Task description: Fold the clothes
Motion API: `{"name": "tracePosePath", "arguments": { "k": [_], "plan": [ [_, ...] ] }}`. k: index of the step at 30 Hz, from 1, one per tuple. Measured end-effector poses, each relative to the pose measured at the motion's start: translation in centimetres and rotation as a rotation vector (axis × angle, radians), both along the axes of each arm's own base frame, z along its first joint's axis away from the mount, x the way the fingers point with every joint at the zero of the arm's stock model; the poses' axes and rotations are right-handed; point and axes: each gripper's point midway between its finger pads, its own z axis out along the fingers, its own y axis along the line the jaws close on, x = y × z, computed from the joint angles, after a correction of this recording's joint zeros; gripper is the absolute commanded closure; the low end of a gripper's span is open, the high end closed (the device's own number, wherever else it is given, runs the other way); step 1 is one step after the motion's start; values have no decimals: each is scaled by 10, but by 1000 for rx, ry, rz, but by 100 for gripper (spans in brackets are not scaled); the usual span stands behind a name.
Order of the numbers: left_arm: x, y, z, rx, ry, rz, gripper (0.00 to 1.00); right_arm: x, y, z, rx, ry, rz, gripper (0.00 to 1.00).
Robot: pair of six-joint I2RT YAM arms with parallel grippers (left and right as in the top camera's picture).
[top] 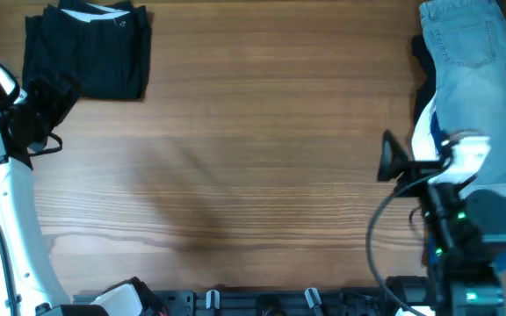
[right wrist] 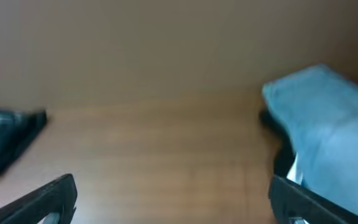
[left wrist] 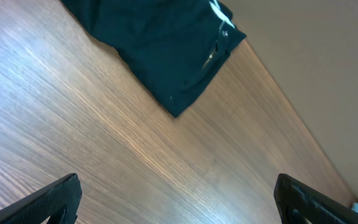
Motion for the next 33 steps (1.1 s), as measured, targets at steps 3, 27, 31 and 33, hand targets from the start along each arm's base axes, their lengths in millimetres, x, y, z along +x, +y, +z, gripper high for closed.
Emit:
{"name": "tracePosePath", "arguments": {
  "k": [3,27,31,33],
  "plan": [
    [0,0,0,0,0,0,0,1,5,-34,-7,-140,29,0],
    [0,0,0,0,0,0,0,-16,5,-97,-4,-199,28,0],
    [-3,-1,-3,-7,18,1,0,-16,5,-97,-4,-199,28,0],
    [-6,-2,-6,-9,34,3,0,-16,5,-97,-4,-199,28,0]
  ]
}}
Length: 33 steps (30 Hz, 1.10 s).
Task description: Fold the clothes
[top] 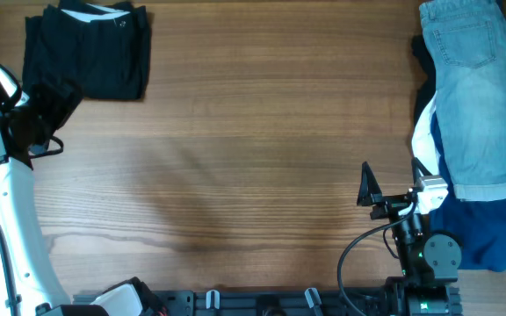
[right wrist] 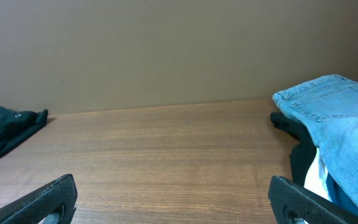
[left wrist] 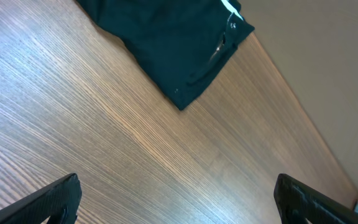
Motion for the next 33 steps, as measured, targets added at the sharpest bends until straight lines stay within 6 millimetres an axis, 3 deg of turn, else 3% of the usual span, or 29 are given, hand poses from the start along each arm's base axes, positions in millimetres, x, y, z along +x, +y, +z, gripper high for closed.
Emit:
{"name": "tracePosePath", "arguments": {
  "k": [2,4,6,9,10,13,14,15,16,18,23,25,30,33],
  "plan": [
    [3,-13,0,26,6,-39,0,0,0,0,0,0,0,0],
    [8,-43,5,96,2,-126,0,0,0,0,0,0,0,0],
    [6,-90,29,203,-63,-247,0,0,0,0,0,1,-2,0],
    [-9,-124,66,317,-225,-302,0,0,-1,0,0,0,-3,0],
    [-17,-127,66,330,-260,-301,0,0,-1,0,0,1,-3,0],
    [-39,-118,32,358,-281,-270,0,0,-1,-1,0,3,-4,0],
    [-43,-117,18,362,-301,-263,0,0,-1,0,0,2,-4,0],
    [-58,-115,-11,364,-291,-265,0,0,-1,0,0,2,-4,0],
    [-62,-115,-22,366,-327,-258,0,0,-1,0,0,1,-4,0],
    [-60,-115,-22,371,-440,-238,0,0,-1,-1,0,2,-6,0],
    [-87,-106,-67,371,-635,-173,0,0,-1,0,0,2,-7,0],
    [-95,-105,-73,371,-684,-162,0,0,-1,-1,0,2,-7,0],
    [-104,-104,-58,372,-798,-135,0,0,-1,-1,0,2,-7,0],
    [-104,-104,-70,373,-783,-136,0,0,-1,-1,0,2,-7,0]
  ]
}}
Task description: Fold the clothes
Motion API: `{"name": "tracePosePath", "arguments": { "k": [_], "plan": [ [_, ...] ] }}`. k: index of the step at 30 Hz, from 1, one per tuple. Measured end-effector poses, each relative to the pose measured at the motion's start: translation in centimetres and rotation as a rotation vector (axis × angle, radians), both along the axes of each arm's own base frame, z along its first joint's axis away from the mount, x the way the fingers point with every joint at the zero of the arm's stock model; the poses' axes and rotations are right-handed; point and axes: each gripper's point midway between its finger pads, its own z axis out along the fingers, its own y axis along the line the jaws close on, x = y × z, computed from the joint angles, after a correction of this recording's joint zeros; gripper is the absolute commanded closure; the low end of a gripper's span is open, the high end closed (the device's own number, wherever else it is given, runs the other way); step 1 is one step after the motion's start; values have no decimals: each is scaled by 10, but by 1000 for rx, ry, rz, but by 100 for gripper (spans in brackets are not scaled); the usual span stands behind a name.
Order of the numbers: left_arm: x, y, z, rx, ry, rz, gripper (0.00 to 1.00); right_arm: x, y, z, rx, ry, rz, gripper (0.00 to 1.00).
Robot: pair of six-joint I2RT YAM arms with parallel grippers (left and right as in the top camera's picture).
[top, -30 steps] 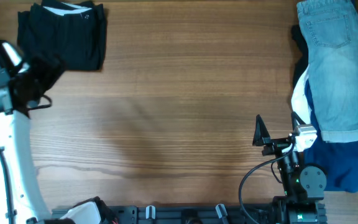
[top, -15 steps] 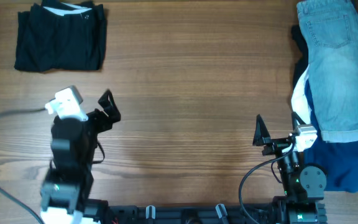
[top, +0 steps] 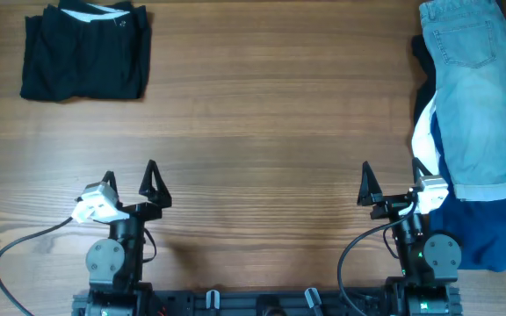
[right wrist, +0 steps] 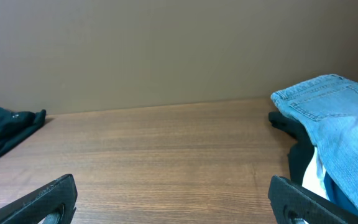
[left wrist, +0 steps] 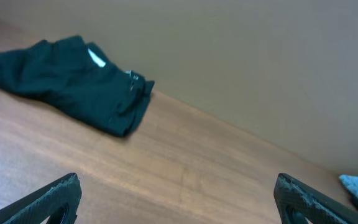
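A folded black garment (top: pixel 86 53) lies flat at the far left corner of the table; it also shows in the left wrist view (left wrist: pixel 73 81) and the right wrist view (right wrist: pixel 5 130). A loose pile at the right edge has light blue denim shorts (top: pixel 477 88) on top, also in the right wrist view (right wrist: pixel 334 106). My left gripper (top: pixel 130 180) is open at the near edge, left of centre, with nothing between its fingers (left wrist: pixel 55 199). My right gripper (top: pixel 389 189) is open at the near edge beside the pile, fingers (right wrist: pixel 303 202) wide and empty.
Under the denim lie a dark blue cloth (top: pixel 490 233), a white piece (top: pixel 424 132) and a black piece (top: pixel 420 53). The wooden table (top: pixel 262 114) stretches between the black garment and the pile. A plain wall (right wrist: pixel 166 50) stands behind the far edge.
My left gripper has moved from beside the folded black garment at the far left to the near edge, left of centre, still open. The right gripper and the clothes have not moved.
At first my left gripper was open beside the folded black garment and my right gripper was open against the pile. Then the right gripper was at the near edge, empty. Now the left gripper is at the near edge too, both empty.
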Motion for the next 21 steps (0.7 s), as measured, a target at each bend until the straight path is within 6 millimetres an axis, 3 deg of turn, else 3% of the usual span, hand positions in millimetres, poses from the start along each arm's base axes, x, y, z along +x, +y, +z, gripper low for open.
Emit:
{"name": "tracePosePath", "arguments": {
  "k": [6,10,12,18,21],
  "plan": [
    [0,0,-5,1,9,0,0,0,0,0,0,0,0,0],
    [1,-3,24,-8,-114,-18,0,0,0,0,0,0,0,0],
    [1,-4,25,19,-117,-22,0,0,0,0,0,0,0,0],
    [1,-5,12,107,-59,-30,0,0,0,0,0,0,0,0],
    [1,-5,-7,126,14,-35,0,0,0,0,0,0,0,0]
  ]
}}
